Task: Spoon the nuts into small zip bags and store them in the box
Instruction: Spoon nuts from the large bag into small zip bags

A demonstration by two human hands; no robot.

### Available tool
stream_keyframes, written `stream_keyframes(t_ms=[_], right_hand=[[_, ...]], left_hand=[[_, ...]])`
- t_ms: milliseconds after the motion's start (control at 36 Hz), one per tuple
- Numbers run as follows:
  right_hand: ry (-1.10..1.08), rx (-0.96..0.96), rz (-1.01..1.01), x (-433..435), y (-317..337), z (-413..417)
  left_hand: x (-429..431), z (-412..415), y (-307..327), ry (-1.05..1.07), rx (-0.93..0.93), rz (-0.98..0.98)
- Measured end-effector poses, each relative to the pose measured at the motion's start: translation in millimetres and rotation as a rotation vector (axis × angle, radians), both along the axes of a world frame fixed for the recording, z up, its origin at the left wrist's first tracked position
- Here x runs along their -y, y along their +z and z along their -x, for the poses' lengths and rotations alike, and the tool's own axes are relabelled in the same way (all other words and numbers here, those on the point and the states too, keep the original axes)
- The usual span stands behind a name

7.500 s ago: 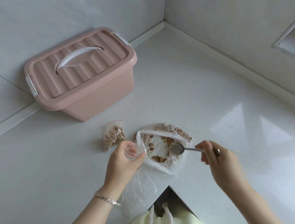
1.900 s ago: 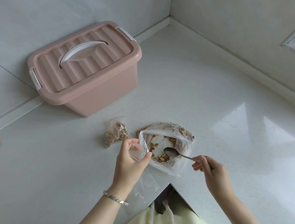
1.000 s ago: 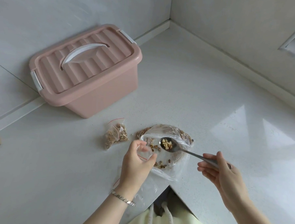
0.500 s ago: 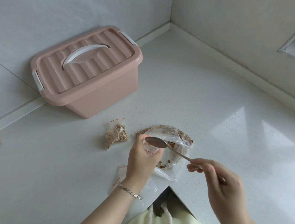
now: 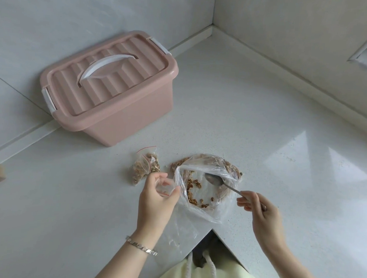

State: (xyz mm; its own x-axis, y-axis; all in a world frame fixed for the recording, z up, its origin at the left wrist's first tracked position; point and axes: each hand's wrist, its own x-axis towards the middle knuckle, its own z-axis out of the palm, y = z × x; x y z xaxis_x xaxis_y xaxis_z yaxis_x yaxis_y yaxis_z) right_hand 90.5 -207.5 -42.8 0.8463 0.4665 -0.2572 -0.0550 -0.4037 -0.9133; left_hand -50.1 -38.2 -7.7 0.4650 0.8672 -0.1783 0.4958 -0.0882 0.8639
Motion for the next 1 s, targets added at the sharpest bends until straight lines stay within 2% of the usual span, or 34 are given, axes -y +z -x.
stream_keyframes(t_ms=[333,556,833,1000], right_hand=[[0.047,-0.308,0.012,-10.2,-23.4,23.7],[-0.153,-0.669,-0.005,-6.5,-19.8,28.9],[-0.211,-0.587,-0.06,8.2,7.4,4.8],[-0.225,-0.563,-0.177,9.3,32.0,-7.9]], left_hand=[[2.5,2.3,3.1,0.026,0.01,0.052],[6.2,2.0,2.4,0.007,0.006,0.049],[8.2,-4.0,1.6,-0.048,0.024,0.05],[10.2,-15.5,-0.2,-0.096,-0.005,0.038]])
